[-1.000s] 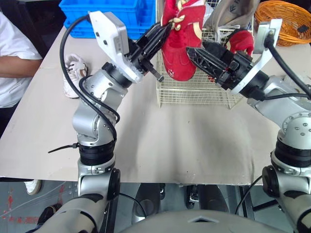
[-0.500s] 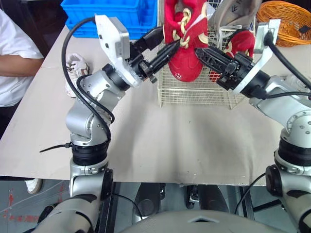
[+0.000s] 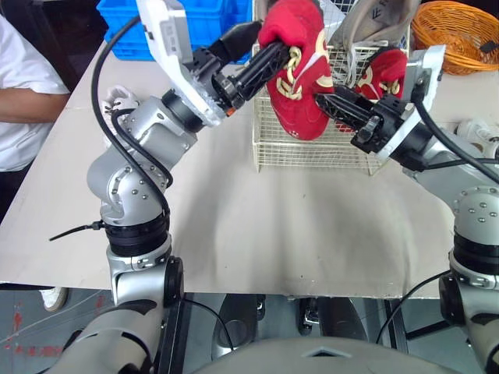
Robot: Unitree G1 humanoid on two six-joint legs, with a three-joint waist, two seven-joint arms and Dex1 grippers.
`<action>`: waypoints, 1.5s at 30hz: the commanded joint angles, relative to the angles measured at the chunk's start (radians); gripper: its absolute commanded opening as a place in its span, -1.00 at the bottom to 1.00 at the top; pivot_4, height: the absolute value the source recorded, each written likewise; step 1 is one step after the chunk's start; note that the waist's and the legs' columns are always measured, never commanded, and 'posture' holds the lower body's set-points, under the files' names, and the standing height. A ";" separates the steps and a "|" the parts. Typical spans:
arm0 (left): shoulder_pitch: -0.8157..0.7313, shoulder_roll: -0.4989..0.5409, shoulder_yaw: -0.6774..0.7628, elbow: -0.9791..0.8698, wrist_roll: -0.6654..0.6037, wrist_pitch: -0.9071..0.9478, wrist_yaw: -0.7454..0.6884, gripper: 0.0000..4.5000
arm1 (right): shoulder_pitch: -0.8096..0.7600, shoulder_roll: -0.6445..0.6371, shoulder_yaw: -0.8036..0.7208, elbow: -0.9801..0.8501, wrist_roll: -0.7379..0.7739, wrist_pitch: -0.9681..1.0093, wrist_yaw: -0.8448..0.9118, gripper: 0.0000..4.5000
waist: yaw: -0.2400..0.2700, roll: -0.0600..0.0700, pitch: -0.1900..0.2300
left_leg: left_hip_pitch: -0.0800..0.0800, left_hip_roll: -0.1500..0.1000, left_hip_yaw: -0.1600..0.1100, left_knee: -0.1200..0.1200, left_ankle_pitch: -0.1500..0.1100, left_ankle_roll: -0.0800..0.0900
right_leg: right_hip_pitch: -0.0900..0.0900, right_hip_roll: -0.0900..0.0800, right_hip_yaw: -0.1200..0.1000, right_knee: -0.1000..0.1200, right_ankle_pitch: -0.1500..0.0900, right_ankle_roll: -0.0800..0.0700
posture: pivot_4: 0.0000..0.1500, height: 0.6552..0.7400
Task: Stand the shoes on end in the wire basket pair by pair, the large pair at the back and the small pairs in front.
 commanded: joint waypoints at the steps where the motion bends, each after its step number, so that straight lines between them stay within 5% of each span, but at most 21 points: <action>1: -0.001 0.026 -0.014 -0.035 0.008 0.005 -0.007 -0.24 | -0.008 0.006 -0.010 -0.063 -0.016 -0.048 0.046 -0.87 | 0.000 0.000 0.000 | 0.000 0.000 0.000 0.000 0.000 0.000 | 0.000 0.000 0.000 0.000 0.000 0.000 | 1.00 -0.27; 4: 0.006 0.039 -0.031 -0.032 0.033 -0.008 -0.016 -0.85 | -0.008 0.016 -0.011 -0.064 -0.034 -0.060 0.061 -0.87 | 0.000 0.000 0.000 | 0.000 0.000 0.000 0.000 0.000 0.000 | 0.000 0.000 0.000 0.000 0.000 0.000 | 1.00 -0.27; 6: 0.010 0.040 -0.032 -0.032 0.052 -0.020 -0.012 -0.99 | -0.004 0.016 -0.014 -0.064 -0.046 -0.061 0.075 -0.87 | 0.000 0.000 0.000 | 0.000 0.000 0.000 -0.001 0.000 0.000 | 0.000 0.000 0.000 0.000 0.000 0.000 | 1.00 -0.27; 9: 0.015 0.032 -0.022 -0.038 0.075 -0.042 0.012 -1.00 | 0.013 -0.003 -0.032 -0.063 -0.042 -0.051 0.114 -0.50 | 0.000 0.000 0.000 | 0.000 0.000 0.000 -0.001 0.000 0.000 | 0.000 0.000 0.000 -0.001 0.000 0.000 | 1.00 -0.27; 15: 0.014 -0.025 0.035 -0.068 0.110 -0.127 0.104 -1.00 | 0.087 -0.052 -0.109 -0.075 -0.081 -0.121 0.177 0.85 | 0.001 0.000 0.000 | 0.000 0.000 0.000 -0.002 0.000 0.000 | 0.001 0.000 0.000 -0.003 0.000 0.000 | 1.00 -0.27; 16: 0.012 -0.037 0.042 -0.070 0.122 -0.144 0.127 -1.00 | 0.098 -0.055 -0.125 -0.078 -0.084 -0.136 0.182 0.93 | 0.000 0.000 0.000 | 0.000 0.000 0.000 -0.002 0.000 0.000 | 0.001 0.000 0.000 -0.003 0.000 0.000 | 1.00 -0.27; 31: 0.024 -0.180 -0.073 0.084 0.489 -0.475 0.270 -1.00 | 0.362 -0.083 -0.215 -0.171 -0.191 -0.327 0.274 0.93 | 0.002 0.000 0.000 | 0.001 -0.001 0.000 -0.010 0.000 0.000 | 0.002 0.000 -0.002 -0.011 0.000 0.000 | 1.00 -0.27; 45: 0.110 -0.167 -0.186 0.131 0.636 -0.335 0.282 -1.00 | 0.478 -0.077 -0.192 -0.153 -0.372 -0.528 0.357 0.93 | 0.001 0.000 0.000 | 0.004 -0.001 0.000 -0.011 0.000 0.000 | 0.004 0.000 -0.001 -0.011 0.000 0.000 | 1.00 -0.27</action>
